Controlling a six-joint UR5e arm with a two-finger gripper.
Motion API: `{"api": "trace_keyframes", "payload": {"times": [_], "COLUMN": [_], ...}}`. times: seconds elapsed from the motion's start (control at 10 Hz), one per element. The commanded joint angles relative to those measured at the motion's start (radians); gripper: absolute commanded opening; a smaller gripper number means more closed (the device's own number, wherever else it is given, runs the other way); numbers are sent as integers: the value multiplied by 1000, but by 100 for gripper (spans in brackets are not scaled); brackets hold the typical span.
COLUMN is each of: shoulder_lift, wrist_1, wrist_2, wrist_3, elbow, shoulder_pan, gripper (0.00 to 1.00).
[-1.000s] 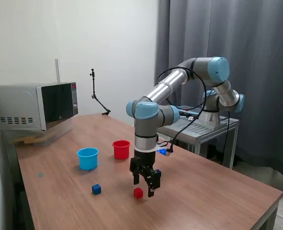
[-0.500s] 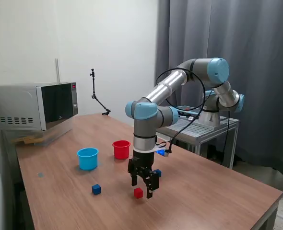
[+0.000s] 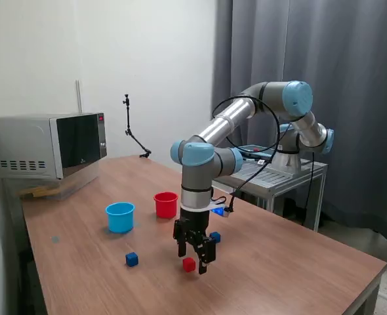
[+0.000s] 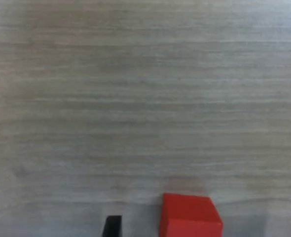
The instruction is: Place red objects in the red bin, and blue objects in the blue bin.
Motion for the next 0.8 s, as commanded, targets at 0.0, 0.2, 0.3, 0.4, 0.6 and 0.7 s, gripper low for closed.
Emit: {"api": "trace_keyframes", "payload": {"times": [0.0,0.2,0.3,0.4,0.6,0.7], "shoulder_lift": [3,3,3,3,3,3], "wrist_1": [0,0,0,0,0,0], "wrist_2": [-1,-1,-1,-3,-1,-3], "wrist_3": [0,-2,-5,-5,-5,-5], "elbow": [-4,-10,-14,-18,-19,-18], "shoulder_pan": [-2,-2,-2,-3,-7,-7], "gripper": [100,100,100,100,100,100]}}
